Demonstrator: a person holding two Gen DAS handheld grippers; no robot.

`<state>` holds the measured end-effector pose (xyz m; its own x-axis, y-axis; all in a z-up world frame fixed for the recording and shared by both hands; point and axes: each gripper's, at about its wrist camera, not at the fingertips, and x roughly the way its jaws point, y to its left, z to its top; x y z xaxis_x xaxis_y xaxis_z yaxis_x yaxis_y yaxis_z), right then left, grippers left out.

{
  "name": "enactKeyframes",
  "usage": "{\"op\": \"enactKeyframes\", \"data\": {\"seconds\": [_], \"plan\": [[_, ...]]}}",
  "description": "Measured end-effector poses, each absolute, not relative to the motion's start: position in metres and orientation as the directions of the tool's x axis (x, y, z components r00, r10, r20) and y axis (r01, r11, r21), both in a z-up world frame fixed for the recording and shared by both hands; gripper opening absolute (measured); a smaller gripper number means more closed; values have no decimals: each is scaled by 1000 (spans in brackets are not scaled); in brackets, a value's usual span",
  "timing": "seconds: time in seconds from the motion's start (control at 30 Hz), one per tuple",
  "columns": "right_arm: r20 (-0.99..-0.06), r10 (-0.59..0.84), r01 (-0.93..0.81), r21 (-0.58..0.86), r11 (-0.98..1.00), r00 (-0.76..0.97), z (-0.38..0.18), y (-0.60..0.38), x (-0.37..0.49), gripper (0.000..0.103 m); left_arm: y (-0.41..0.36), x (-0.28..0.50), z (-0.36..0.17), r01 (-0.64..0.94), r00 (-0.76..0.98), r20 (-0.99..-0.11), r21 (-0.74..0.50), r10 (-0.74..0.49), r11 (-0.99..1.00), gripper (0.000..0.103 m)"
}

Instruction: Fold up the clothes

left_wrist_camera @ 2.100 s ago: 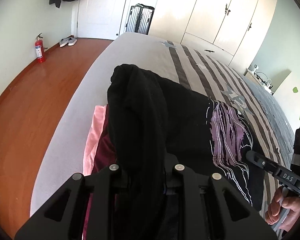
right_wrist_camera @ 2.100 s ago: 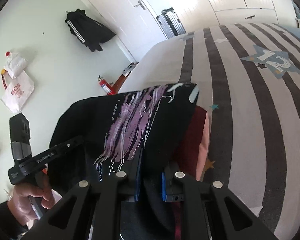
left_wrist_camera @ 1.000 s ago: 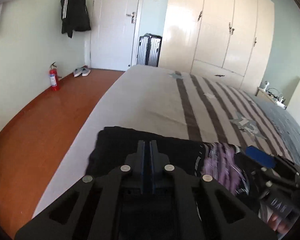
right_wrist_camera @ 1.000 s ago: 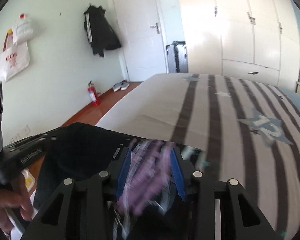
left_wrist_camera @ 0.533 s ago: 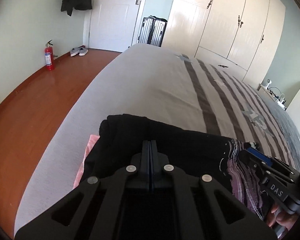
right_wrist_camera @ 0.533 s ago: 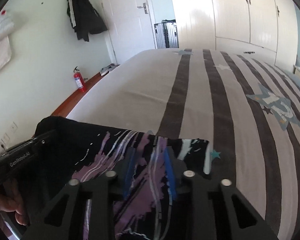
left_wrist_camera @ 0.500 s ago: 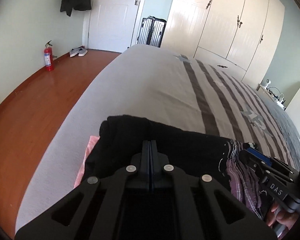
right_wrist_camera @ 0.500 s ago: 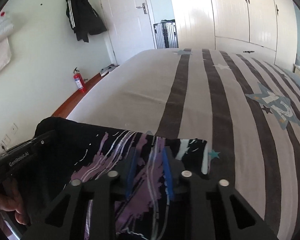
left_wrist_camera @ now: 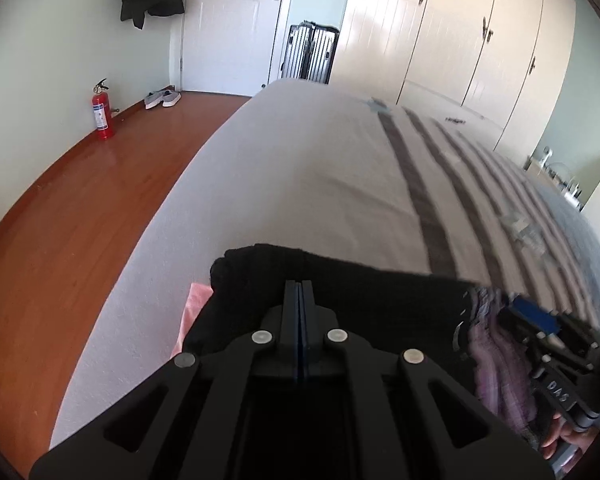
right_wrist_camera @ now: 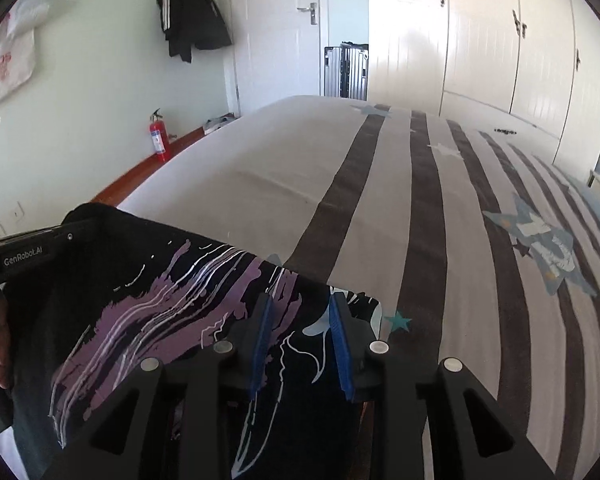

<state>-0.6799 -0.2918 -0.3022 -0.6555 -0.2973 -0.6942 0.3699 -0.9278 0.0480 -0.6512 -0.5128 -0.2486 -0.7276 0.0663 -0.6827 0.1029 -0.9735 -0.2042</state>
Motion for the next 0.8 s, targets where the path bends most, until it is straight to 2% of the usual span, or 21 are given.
{"op": "enactKeyframes", "data": {"seconds": [0.1,0.17,0.27,0.4,0.5,0.6,0.8], "plan": [[-675,-324,353,100,-930,-663,-286,-280,-679,26,-524,-644,-229,121,-770,-637,-207,39,-971,2],[-654,-328,330,126,-936,-682,-278,-271,-678,26,-531,-650,-238,134,-739,-673,-174,19,-976,2],[-688,-324,307,152,-940,-650,-288,-270,-690,26,-529,-654,-259,117,-700,-714,-99,-12,-988,2],[-700,-303,336,95,-937,-647,-299,-280,-689,26,-551,-657,-273,191,-678,-735,-167,-7,-967,2],[-716,-312,331,120,-936,-624,-302,-278,-695,26,-566,-656,-274,242,-652,-758,-172,-28,-955,3],[-716,-319,339,122,-933,-621,-292,-273,-693,26,-588,-637,-257,273,-699,-715,-230,-28,-934,2],[-631,-383,353,180,-918,-674,-257,-251,-654,26,-565,-569,-209,167,-796,-605,-189,-19,-968,2]]}}
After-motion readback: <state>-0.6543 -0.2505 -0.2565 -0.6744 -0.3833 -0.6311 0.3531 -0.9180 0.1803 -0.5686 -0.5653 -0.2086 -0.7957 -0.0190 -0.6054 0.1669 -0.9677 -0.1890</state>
